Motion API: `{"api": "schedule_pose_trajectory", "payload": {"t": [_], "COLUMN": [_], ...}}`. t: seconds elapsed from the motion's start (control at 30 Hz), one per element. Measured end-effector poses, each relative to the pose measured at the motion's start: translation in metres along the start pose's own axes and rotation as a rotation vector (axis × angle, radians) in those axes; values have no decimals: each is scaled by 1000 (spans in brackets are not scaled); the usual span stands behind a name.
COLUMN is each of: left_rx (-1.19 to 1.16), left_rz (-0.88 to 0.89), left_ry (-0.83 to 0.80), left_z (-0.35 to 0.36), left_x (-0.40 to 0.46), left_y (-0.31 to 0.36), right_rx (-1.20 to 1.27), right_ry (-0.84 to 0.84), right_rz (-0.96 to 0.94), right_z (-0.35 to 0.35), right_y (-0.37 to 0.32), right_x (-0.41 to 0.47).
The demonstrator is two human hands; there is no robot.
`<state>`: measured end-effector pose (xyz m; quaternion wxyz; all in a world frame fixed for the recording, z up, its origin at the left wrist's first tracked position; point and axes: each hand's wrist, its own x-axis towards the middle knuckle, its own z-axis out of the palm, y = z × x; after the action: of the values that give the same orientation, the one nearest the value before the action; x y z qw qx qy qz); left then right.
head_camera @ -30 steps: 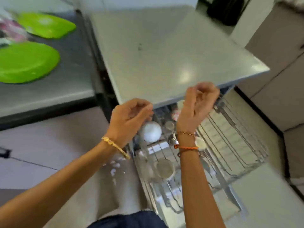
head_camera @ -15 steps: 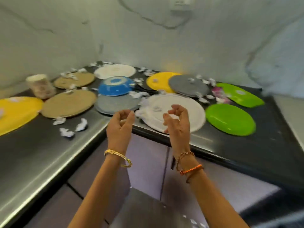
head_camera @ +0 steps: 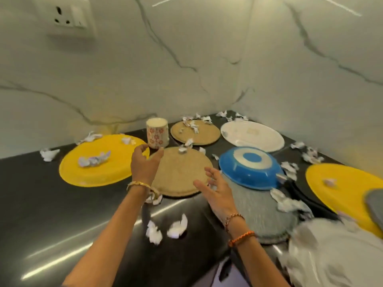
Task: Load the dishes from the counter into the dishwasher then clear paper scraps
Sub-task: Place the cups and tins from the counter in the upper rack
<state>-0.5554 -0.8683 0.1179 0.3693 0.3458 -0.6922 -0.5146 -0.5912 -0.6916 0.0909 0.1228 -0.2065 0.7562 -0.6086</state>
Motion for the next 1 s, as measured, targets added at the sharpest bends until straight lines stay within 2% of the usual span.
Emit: {"api": "schedule_pose_trajectory", "payload": {"t": [0.2,0.33,0.47,0.67,0.73,0.8,0.87,0.9,1.0], "left_rx": [177,214,261,393,269,-60,-298,-313,-89], "left_rz": [133,58,14,93,125,114,154,216,558], "left_ry": [15,57,-20,26,109,153,69,1,-220], "left_z": [55,71,88,85,78,72,67,64,57], "left_x": [83,136,172,181,170,152,134,123,91], "left_y": [-5,-8,-18,-32,-35,-28,-14,-5,21], "right_rx": [-63,-83,-108,39,58,19,-50,-98,-268], "right_ry": [-16,7,95,367,502,571,552,514,406], "right_rz": [15,-16,-45,-149,-313,-492,-572,-593,-636], "right_z": [12,21,27,37,35,26,16,12,2], "right_y": [2,8,12,18,19,17,13,10,4], "right_x": [101,137,153,156,149,141,134,130,118]}}
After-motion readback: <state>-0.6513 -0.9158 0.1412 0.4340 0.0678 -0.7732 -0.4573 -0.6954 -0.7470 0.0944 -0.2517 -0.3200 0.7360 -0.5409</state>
